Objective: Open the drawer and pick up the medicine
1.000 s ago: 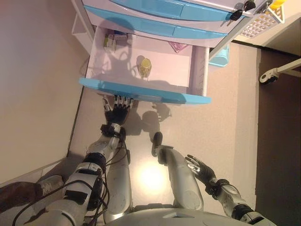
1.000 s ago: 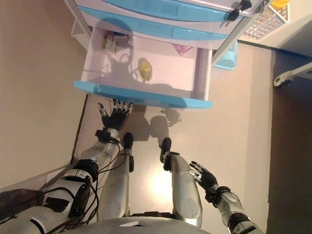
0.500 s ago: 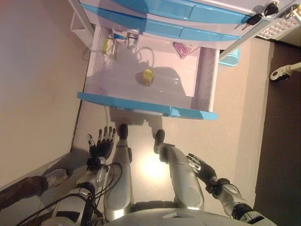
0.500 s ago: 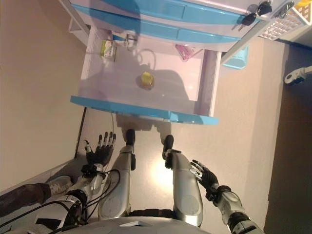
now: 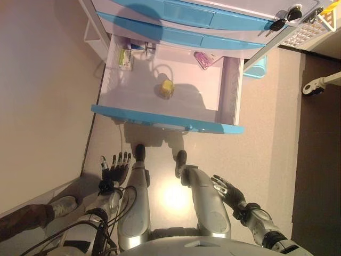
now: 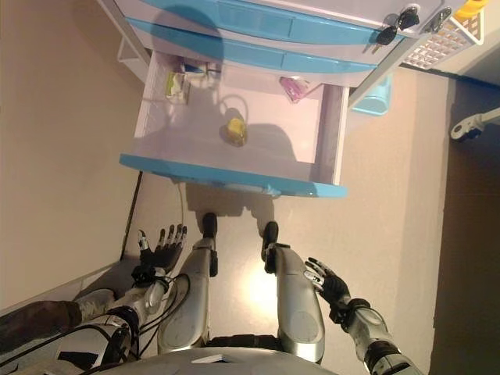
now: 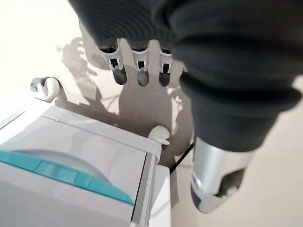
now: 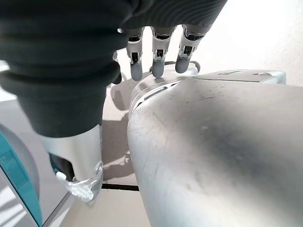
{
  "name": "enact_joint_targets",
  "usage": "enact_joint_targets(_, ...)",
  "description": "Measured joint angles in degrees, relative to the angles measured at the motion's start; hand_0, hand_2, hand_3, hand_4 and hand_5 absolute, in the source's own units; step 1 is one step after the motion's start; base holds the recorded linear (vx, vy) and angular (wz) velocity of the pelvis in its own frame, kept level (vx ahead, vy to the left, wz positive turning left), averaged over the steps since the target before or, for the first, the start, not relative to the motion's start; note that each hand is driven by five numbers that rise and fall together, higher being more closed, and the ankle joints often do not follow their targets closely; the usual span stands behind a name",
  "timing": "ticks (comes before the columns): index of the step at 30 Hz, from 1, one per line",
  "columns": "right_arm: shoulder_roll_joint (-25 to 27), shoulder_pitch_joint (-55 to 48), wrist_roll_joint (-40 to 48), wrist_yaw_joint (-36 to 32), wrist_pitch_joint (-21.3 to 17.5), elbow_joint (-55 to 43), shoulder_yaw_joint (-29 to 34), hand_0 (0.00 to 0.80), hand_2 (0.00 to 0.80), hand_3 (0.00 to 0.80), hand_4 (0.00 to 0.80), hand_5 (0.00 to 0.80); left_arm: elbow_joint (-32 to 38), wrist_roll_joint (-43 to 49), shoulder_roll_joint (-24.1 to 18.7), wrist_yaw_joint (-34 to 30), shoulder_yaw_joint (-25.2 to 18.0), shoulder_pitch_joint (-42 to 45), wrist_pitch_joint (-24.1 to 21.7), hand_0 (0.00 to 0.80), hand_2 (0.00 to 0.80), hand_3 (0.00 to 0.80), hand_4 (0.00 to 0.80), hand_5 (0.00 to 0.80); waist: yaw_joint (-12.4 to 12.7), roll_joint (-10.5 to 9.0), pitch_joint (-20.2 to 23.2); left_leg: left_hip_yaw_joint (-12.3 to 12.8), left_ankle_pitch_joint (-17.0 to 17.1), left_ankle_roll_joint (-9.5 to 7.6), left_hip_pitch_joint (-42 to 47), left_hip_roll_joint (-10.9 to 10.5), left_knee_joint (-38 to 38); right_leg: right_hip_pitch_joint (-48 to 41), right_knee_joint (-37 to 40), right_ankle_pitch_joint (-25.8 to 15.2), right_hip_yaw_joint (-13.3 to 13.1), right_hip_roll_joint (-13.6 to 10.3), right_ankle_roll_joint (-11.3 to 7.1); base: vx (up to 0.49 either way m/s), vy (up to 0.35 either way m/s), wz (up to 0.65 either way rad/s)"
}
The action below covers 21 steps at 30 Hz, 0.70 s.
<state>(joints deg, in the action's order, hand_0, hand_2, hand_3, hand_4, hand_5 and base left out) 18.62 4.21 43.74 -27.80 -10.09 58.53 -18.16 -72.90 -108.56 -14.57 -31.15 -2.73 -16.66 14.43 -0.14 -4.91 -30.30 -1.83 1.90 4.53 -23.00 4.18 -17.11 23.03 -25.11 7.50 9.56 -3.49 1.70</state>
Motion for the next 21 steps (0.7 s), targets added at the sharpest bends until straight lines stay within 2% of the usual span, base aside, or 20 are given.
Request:
enact_joint_targets(5, -1.3, 0.0, 0.1, 1.3, 0.0, 1.1, 1.7, 0.000, 0.000, 0.000, 0.000, 0.000, 0.0, 3.0, 0.0, 0.5, 0.0, 0.0, -3.7, 0.000, 0.000, 0.000, 0.000, 0.000, 0.1, 0.02, 0.0, 0.2, 0.6, -0.55, 1.2, -0.2, 0.6, -1.1, 0.5, 0.1, -0.1, -0.1, 0.03, 0.000, 0.000, 0.00)
enact_joint_targets(12, -1.8, 0.1, 0.1, 2.6, 0.0, 1.9, 3.0, 0.000, 0.000, 0.000, 0.000, 0.000, 0.2, 12.8, -0.2, -2.4, 0.0, 1.1, -11.1, 0.000, 0.000, 0.000, 0.000, 0.000, 0.2, 0.43, -0.2, 0.9, 0.5, -0.11, 4.7, -0.3, 2.6, -3.4, 1.0, 0.4, -0.6, -0.4, -0.22, 0.007, 0.020, -0.02)
enact_joint_targets(21, -1.5, 0.0, 0.1, 8.4, -1.0, 5.6, 8.0, 0.000, 0.000, 0.000, 0.000, 0.000, 0.3, 20.6, -0.2, -3.0, -0.9, 5.3, -15.6, 0.000, 0.000, 0.000, 0.000, 0.000, 0.3, 3.38, -0.2, 1.7, 1.1, -0.42, 7.0, -0.3, 4.9, -4.7, 1.6, 0.4, -0.9, -0.8, -0.26, 0.013, 0.015, -0.02)
